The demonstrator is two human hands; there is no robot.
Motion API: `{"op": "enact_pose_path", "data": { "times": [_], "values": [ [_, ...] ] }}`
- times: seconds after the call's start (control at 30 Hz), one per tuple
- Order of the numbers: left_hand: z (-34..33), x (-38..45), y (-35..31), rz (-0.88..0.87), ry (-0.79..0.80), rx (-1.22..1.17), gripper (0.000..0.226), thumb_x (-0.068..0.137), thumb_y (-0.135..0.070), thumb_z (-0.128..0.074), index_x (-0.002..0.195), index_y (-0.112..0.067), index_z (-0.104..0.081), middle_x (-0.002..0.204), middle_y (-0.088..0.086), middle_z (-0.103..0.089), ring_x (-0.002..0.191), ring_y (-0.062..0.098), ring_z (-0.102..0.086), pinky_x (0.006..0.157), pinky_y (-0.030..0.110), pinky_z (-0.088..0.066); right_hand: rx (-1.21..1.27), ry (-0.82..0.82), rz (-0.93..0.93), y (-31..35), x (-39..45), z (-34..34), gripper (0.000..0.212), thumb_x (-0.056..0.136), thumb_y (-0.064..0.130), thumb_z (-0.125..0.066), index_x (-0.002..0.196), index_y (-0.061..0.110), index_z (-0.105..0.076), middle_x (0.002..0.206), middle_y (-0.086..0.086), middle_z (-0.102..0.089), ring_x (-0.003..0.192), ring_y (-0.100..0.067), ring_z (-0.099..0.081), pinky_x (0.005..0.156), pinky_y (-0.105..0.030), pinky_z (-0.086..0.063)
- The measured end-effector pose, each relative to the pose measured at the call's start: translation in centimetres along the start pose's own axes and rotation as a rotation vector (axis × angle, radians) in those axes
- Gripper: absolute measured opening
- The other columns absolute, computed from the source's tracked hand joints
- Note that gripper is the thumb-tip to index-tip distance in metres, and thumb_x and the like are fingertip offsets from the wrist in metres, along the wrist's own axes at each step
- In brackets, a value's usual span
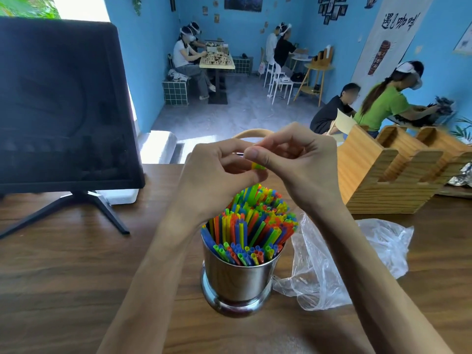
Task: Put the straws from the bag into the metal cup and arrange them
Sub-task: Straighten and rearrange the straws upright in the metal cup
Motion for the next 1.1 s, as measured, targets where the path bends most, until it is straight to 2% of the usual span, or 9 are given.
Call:
{"op": "enact_pose_path", "data": {
  "times": [0.13, 0.27, 0.43, 0.6, 0.67, 0.77, 0.87, 1.0, 1.1],
  "values": [
    [0.1, 0.2, 0.5, 0.093, -0.072, -0.111, 0.023, 0.080, -0.008, -0.082, 0.092, -0.026, -0.077, 0.080, -0.003, -0.078, 0.075, 0.005, -0.073, 0.070, 0.016, -0.053, -0.007, 0.035, -0.086, -1.5, -0.6, 0.4, 0.017, 0.086, 0.023, -0.080, 0.101, 0.027, -0.076, 0.085, 0.004, -0.066, 0.073, -0.009, -0.056, 0.068, -0.028, -0.046],
    [0.6, 0.8, 0.2, 0.159, -0.104, -0.282, 0.015, 0.080, -0.006, -0.079, 0.091, -0.016, -0.078, 0.084, 0.004, -0.079, 0.078, 0.009, -0.074, 0.070, 0.017, -0.055, -0.001, 0.177, -0.252, -3.3, -1.7, 0.2, 0.030, 0.094, 0.046, -0.068, 0.120, 0.032, -0.066, 0.109, 0.008, -0.071, 0.091, -0.008, -0.067, 0.078, -0.022, -0.049],
    [0.2, 1.1, 0.1, 0.140, -0.046, -0.198, 0.018, 0.084, -0.009, -0.079, 0.099, -0.020, -0.078, 0.087, 0.004, -0.080, 0.081, 0.011, -0.076, 0.068, 0.017, -0.055, -0.149, 0.352, -0.247, -3.5, -2.9, -0.1, 0.018, 0.097, 0.026, -0.064, 0.111, 0.018, -0.072, 0.074, 0.030, -0.068, 0.068, 0.011, -0.064, 0.064, -0.007, -0.044],
    [0.0, 0.5, 0.0, -0.005, -0.096, -0.067, 0.043, 0.091, -0.005, -0.073, 0.122, -0.033, -0.067, 0.100, -0.004, -0.079, 0.086, 0.011, -0.077, 0.080, 0.027, -0.061, -0.201, 0.270, -0.243, -3.6, -2.7, 0.5, 0.029, 0.093, 0.042, -0.070, 0.106, 0.019, -0.081, 0.099, 0.005, -0.079, 0.095, -0.013, -0.075, 0.084, -0.050, -0.060],
    [-0.1, 0.2, -0.3, -0.056, -0.104, 0.002, 0.042, 0.091, -0.007, -0.074, 0.121, -0.037, -0.068, 0.103, -0.008, -0.077, 0.086, 0.008, -0.076, 0.078, 0.024, -0.060, -0.235, 0.248, -0.214, -3.3, -2.5, 0.6, 0.030, 0.091, 0.047, -0.070, 0.105, 0.023, -0.082, 0.090, 0.012, -0.078, 0.087, -0.008, -0.073, 0.077, -0.042, -0.060],
    [0.1, 0.0, -0.3, -0.073, -0.123, 0.040, 0.034, 0.089, -0.008, -0.076, 0.107, -0.036, -0.075, 0.100, -0.013, -0.077, 0.088, 0.003, -0.075, 0.081, 0.022, -0.059, -0.241, 0.240, -0.192, -2.9, -2.2, 0.4, 0.020, 0.093, 0.031, -0.073, 0.106, 0.018, -0.081, 0.070, 0.027, -0.071, 0.069, 0.008, -0.068, 0.063, -0.011, -0.049],
    [0.7, 0.0, -0.2, -0.065, -0.132, 0.103, 0.028, 0.087, -0.014, -0.078, 0.101, -0.038, -0.076, 0.095, -0.015, -0.078, 0.089, -0.002, -0.073, 0.085, 0.025, -0.060, -0.260, 0.241, -0.162, -2.5, -2.1, 0.2, 0.017, 0.090, 0.031, -0.075, 0.103, 0.022, -0.082, 0.084, 0.017, -0.078, 0.079, 0.006, -0.071, 0.070, -0.017, -0.052],
    [1.0, 0.1, 0.0, -0.046, -0.075, 0.220, 0.020, 0.088, -0.022, -0.078, 0.098, -0.039, -0.079, 0.089, -0.015, -0.078, 0.083, 0.001, -0.073, 0.081, 0.033, -0.061, -0.367, 0.243, -0.089, -2.0, -1.7, 0.1, 0.012, 0.085, 0.032, -0.080, 0.093, 0.024, -0.083, 0.077, 0.011, -0.077, 0.070, 0.009, -0.067, 0.063, -0.010, -0.043],
    [1.0, -0.1, -0.2, -0.058, -0.063, 0.270, 0.017, 0.087, -0.024, -0.079, 0.099, -0.035, -0.080, 0.085, -0.015, -0.078, 0.081, 0.000, -0.072, 0.079, 0.027, -0.060, -0.425, 0.236, -0.053, -1.6, -1.6, 0.2, 0.012, 0.081, 0.036, -0.083, 0.090, 0.028, -0.083, 0.078, 0.009, -0.078, 0.071, 0.009, -0.067, 0.063, -0.012, -0.047]
  ]
}}
Point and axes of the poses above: each hand's wrist, its own x-axis towards the middle knuckle, its own z-axis out of the back of the hand, y = z × x, the point moved 4 cm from there along x, towards the middle knuckle
